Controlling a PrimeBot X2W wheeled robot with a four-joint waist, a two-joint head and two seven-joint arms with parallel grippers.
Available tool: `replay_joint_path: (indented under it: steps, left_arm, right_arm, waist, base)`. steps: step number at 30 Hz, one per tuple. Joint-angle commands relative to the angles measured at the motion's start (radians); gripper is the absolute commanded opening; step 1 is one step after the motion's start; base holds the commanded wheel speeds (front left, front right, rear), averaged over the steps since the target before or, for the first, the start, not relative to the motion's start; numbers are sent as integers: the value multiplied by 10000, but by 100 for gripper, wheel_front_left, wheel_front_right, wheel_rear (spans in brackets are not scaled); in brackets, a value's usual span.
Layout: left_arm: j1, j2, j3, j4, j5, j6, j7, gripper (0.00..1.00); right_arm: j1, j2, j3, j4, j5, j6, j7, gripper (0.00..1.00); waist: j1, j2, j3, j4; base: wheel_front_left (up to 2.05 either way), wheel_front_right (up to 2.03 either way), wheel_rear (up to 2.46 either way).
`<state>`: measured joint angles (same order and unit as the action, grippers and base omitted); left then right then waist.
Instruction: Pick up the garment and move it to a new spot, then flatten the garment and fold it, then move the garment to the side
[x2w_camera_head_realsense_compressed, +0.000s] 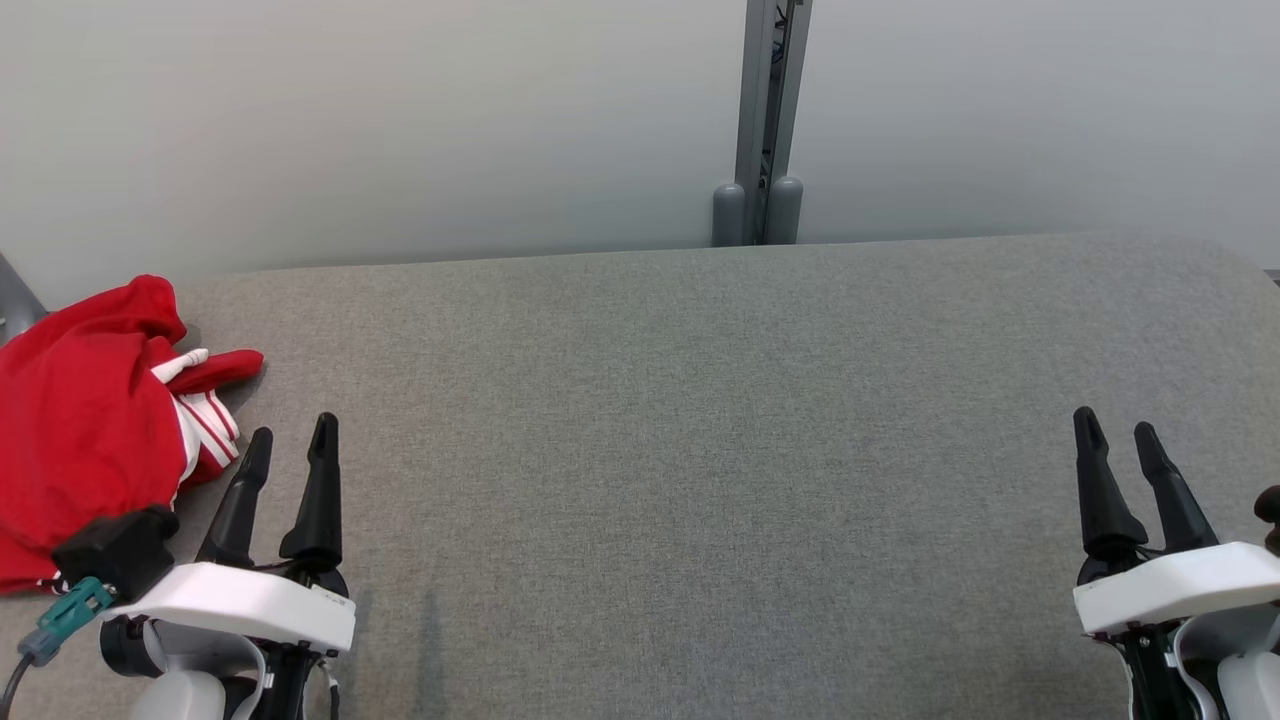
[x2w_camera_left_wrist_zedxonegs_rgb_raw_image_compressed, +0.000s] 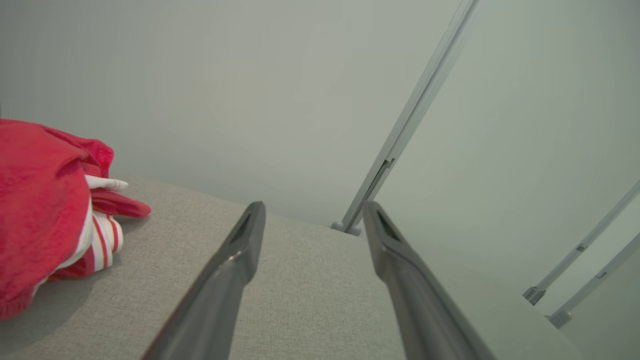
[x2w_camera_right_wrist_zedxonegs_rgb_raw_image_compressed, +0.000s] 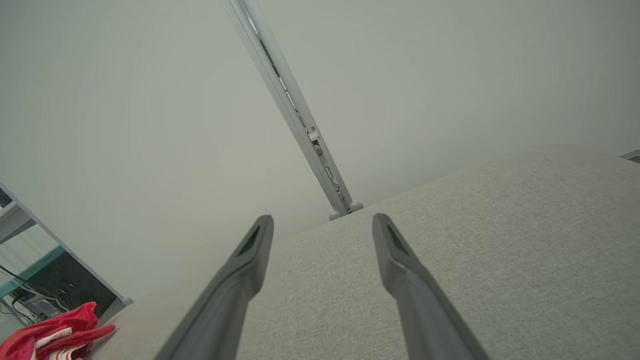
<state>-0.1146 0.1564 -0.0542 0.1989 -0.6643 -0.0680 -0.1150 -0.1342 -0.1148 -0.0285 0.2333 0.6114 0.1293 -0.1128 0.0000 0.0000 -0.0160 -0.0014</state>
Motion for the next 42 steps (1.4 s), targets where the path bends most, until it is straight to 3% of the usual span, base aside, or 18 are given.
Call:
replay_joint_path:
  steps: [1, 19, 42]
  left_arm:
    - [-100, 157, -46, -44, 345, 26, -90, 100]
    - [-1, 460, -360, 861, 2138, 236, -566, 100]
    - [47, 641, -660, 1487, 3812, 397, -1059, 100]
  right_arm:
    - [-235, -146, 1, -27, -381, 13, -120, 100]
    - [-291, -70, 47, 831, -2496, 16, -598, 100]
    - [-347, -45, 249, 1282, -4223, 19, -1092, 100]
  waist:
    - [0, 0, -4, -4]
    - [0, 0, -51, -30]
    - [0, 0, -110, -41]
  base:
    - [0, 0, 0]
    - [0, 0, 0]
    - [0, 0, 0]
